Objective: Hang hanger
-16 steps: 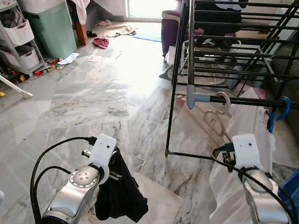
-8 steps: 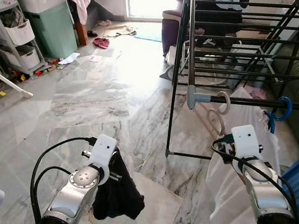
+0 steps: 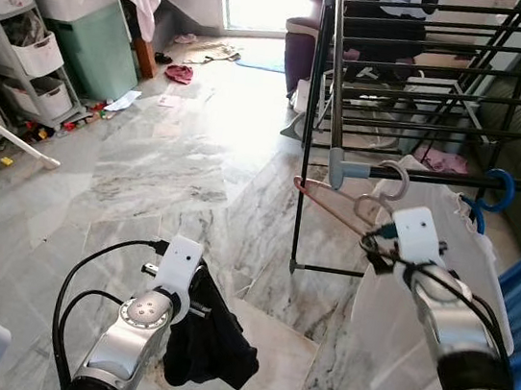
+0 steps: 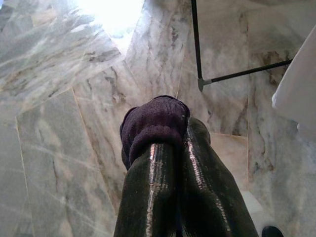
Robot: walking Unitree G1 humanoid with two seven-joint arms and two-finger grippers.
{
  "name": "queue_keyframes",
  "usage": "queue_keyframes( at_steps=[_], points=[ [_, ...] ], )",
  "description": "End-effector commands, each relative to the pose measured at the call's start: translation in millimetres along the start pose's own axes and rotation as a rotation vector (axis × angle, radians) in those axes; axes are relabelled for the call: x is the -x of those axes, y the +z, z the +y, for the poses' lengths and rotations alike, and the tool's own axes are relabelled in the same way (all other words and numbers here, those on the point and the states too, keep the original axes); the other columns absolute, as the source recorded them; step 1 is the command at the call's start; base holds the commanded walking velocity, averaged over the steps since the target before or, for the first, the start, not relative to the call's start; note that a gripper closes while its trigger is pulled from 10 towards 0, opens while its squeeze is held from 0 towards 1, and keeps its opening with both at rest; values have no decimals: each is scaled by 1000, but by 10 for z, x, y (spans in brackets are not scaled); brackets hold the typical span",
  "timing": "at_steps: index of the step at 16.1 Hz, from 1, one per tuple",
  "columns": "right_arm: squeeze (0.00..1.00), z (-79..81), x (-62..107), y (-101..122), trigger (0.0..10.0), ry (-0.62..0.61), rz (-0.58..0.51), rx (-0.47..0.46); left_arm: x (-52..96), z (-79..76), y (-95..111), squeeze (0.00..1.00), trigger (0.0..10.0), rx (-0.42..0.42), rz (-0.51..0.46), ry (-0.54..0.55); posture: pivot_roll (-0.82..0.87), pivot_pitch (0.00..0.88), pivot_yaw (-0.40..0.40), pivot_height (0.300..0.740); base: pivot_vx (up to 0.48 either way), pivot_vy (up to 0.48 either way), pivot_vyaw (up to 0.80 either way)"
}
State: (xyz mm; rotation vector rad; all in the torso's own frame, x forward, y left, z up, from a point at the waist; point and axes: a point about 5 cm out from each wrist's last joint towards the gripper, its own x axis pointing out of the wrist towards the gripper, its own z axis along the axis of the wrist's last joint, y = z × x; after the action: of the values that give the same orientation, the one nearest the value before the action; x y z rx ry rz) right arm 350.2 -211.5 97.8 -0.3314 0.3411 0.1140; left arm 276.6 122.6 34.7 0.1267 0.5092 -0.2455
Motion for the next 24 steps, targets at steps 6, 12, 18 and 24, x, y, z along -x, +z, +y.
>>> queue_keyframes(
  at_steps=[6,12,18,24],
  points=[
    [0,-10,-56,73,10000,52,-11,-51,34,57,-5,0,10000,-19,5,29,-43,0,101,740,0,0,0],
    [0,-75,-114,173,0,81,23,-221,32,55,-35,0,10000,-38,29,22,-45,0,101,740,0,0,0],
    [0,7,-116,133,0,165,90,-251,43,56,-73,0,10000,-52,52,21,-43,0,98,740,0,0,0],
    [0,-38,-72,58,0,224,143,-217,35,58,-78,0,10000,-58,61,18,-45,0,95,740,0,0,0]
  ],
)
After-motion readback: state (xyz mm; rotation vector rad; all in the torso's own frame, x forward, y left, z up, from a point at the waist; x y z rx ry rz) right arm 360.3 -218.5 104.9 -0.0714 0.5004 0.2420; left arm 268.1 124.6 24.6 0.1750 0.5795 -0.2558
